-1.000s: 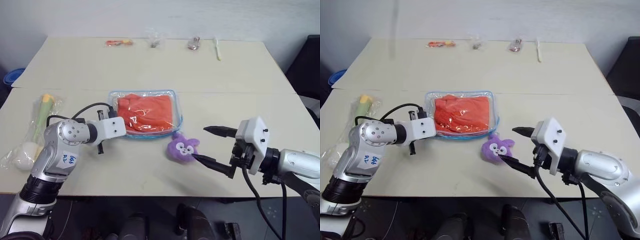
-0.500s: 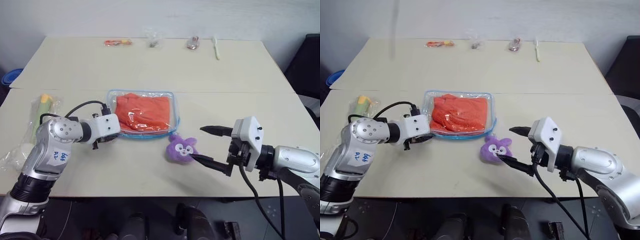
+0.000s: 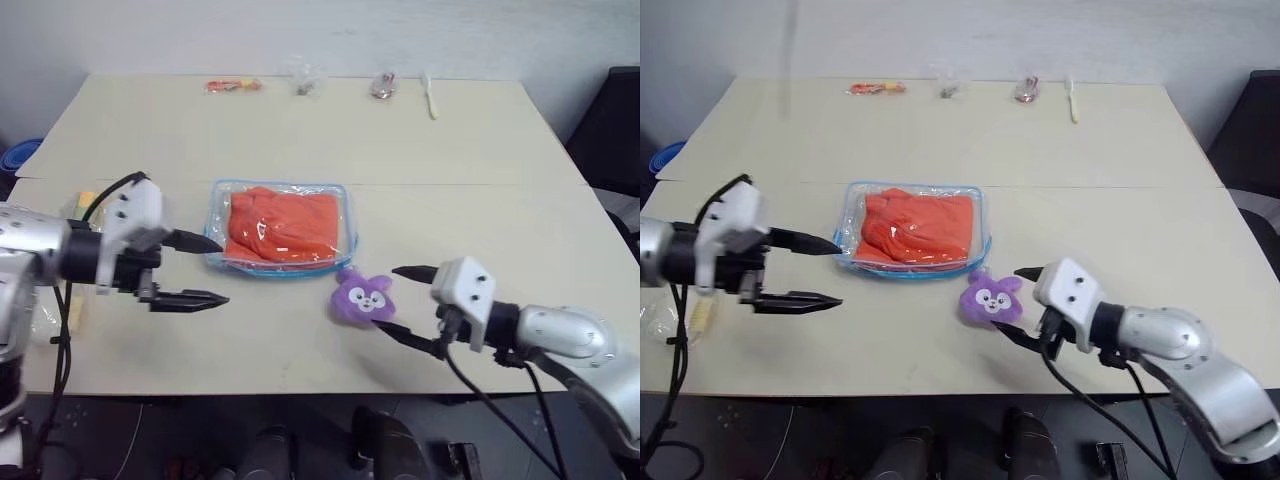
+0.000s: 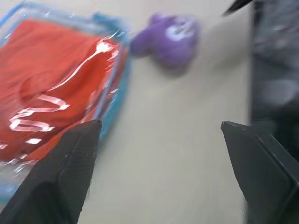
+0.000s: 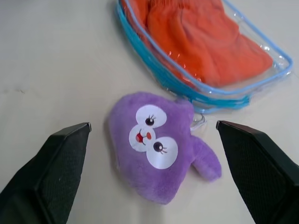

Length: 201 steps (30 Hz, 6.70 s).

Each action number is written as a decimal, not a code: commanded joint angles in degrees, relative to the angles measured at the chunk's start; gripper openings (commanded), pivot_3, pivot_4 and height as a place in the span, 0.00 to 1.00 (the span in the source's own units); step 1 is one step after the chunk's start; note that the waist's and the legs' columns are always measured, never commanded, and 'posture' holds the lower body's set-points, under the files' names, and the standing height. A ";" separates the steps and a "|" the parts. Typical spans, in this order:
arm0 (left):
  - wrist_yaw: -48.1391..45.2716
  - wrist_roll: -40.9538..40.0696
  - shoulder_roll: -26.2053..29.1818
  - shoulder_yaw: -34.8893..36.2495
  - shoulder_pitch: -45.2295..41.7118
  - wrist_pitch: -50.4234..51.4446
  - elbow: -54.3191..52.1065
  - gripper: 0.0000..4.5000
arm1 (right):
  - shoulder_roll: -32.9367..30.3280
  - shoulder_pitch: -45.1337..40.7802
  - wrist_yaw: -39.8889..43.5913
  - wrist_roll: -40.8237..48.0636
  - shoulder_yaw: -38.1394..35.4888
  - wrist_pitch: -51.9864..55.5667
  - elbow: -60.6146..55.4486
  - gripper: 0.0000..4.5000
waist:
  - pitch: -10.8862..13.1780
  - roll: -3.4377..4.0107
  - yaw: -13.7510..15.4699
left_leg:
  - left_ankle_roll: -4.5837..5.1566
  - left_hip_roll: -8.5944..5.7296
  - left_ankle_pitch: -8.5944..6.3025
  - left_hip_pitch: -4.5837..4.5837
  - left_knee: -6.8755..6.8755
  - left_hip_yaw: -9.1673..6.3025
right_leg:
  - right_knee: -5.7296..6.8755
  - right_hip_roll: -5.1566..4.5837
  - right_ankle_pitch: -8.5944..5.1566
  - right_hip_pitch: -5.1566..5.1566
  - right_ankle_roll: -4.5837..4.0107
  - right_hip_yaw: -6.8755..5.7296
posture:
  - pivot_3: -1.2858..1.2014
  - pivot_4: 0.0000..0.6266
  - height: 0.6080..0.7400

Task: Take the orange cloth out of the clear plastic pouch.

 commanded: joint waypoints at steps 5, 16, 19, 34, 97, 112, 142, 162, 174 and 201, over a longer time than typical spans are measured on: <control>0.14 -3.26 1.86 -5.76 -5.21 -4.41 3.95 0.96 | 3.67 -0.85 -2.82 -12.78 10.85 -4.38 3.70 1.00 | 0.01 0.01 -0.16 | -0.02 -0.10 -0.01 -0.02 0.00 0.01 | -0.02 0.05 -0.01 -0.01 -0.01 0.00 | 0.52 0.24 1.00; 2.82 -3.80 1.98 -8.71 -5.79 -7.07 4.43 0.97 | 7.93 -2.70 -3.23 -19.49 11.98 -7.20 9.63 0.55 | 0.01 0.02 -0.41 | -0.08 -0.01 -0.02 -0.01 -0.03 0.02 | -0.02 0.14 -0.04 -0.02 -0.08 0.01 | 0.52 0.24 1.00; 3.78 -4.46 1.70 -8.96 -6.39 -6.90 4.63 0.97 | 8.65 -1.92 -2.55 -19.21 11.84 -6.93 8.69 0.31 | 0.01 0.02 -0.40 | -0.08 -0.01 -0.02 -0.01 -0.04 0.02 | -0.02 0.14 -0.04 -0.03 -0.08 0.00 | 0.52 0.24 1.00; 4.62 -6.01 1.55 -11.40 -7.53 -7.48 4.98 0.97 | 18.83 -5.30 -1.33 -10.20 14.00 6.41 7.12 0.00 | 0.01 0.02 -0.40 | -0.09 0.00 -0.01 0.00 -0.05 0.01 | 0.02 0.17 -0.06 -0.05 -0.11 0.00 | 0.52 0.24 1.00; 9.56 -0.29 -2.24 -15.43 3.38 -22.14 -0.96 0.97 | 17.91 -39.05 16.35 -26.47 13.30 -44.43 60.49 0.91 | 0.03 0.07 -1.75 | -0.27 0.05 0.09 -0.09 -0.22 0.01 | 0.21 0.10 -0.15 -0.33 -0.26 -0.04 | 0.52 0.24 1.00; 7.72 1.00 -2.29 -17.08 2.22 -24.16 0.25 0.97 | 19.81 -40.78 17.65 -28.96 13.14 -50.66 66.29 0.35 | 0.04 0.10 -1.81 | -0.27 0.09 0.09 -0.09 -0.23 0.01 | 0.22 0.10 -0.16 -0.34 -0.28 -0.03 | 0.52 0.24 1.00; 8.83 22.20 -14.67 -31.03 -3.73 -50.43 18.62 0.51 | 16.91 -35.53 18.18 -30.09 12.01 -47.29 57.10 0.00 | 0.06 0.14 -1.57 | -0.26 0.04 0.09 -0.10 -0.20 0.05 | 0.32 0.07 -0.16 -0.39 -0.27 -0.04 | 0.52 0.24 1.00; 6.46 10.89 1.68 -11.60 9.26 -37.79 12.26 0.17 | 12.97 -34.14 20.25 -27.70 10.53 -50.31 55.84 0.00 | 0.07 0.16 -1.61 | -0.25 0.20 0.09 -0.14 -0.21 0.10 | 0.41 -0.01 -0.17 -0.52 -0.30 -0.02 | 0.52 0.24 1.00; 5.24 10.74 11.42 1.64 17.19 -35.03 22.87 0.17 | 7.72 -30.70 25.32 -23.17 8.04 -56.07 53.38 0.00 | 0.10 0.19 -1.69 | -0.26 0.11 0.09 -0.14 -0.27 0.15 | 0.38 0.05 -0.19 -0.54 -0.32 -0.02 | 0.52 0.24 1.00; 0.81 17.91 -1.02 -22.56 0.60 -60.29 16.62 0.86 | 10.71 -34.22 24.91 -24.59 8.16 -53.27 57.40 0.00 | 0.10 0.21 -1.53 | -0.29 0.03 0.11 -0.14 -0.28 0.28 | 0.50 0.04 -0.22 -0.66 -0.38 0.00 | 0.52 0.24 1.00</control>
